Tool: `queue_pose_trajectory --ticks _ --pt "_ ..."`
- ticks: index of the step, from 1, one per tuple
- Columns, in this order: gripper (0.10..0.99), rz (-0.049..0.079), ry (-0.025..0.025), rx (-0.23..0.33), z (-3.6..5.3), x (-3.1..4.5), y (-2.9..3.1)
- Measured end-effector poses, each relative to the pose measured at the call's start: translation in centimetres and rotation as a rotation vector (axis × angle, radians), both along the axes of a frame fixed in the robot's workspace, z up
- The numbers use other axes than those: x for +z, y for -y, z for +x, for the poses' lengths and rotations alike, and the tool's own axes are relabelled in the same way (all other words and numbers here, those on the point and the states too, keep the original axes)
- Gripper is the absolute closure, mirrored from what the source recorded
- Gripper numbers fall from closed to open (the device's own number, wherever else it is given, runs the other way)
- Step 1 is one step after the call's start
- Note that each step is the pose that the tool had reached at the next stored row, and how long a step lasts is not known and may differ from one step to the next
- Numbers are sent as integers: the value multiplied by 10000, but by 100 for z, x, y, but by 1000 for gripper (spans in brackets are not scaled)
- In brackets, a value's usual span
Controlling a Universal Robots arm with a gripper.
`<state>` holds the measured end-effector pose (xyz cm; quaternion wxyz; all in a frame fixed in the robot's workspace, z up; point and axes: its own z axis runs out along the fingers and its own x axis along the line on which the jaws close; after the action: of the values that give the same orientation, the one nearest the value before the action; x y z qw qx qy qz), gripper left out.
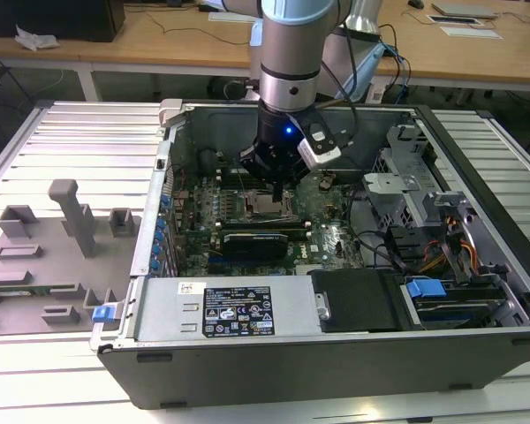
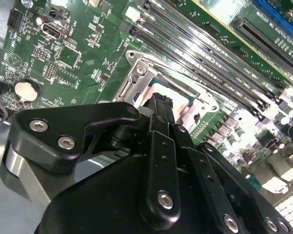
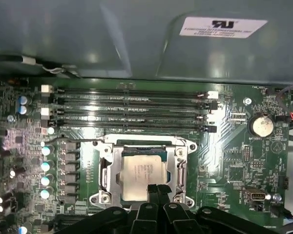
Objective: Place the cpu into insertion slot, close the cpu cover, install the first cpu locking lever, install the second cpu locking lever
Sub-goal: 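Close the cpu cover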
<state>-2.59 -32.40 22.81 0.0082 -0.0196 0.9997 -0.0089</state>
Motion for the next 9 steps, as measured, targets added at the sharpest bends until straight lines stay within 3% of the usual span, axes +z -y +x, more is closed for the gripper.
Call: queue_pose_trajectory --ticks 4,9 --pt "980 18 44 133 -56 -22 28" --pt "980 18 78 249 -193 -68 33"
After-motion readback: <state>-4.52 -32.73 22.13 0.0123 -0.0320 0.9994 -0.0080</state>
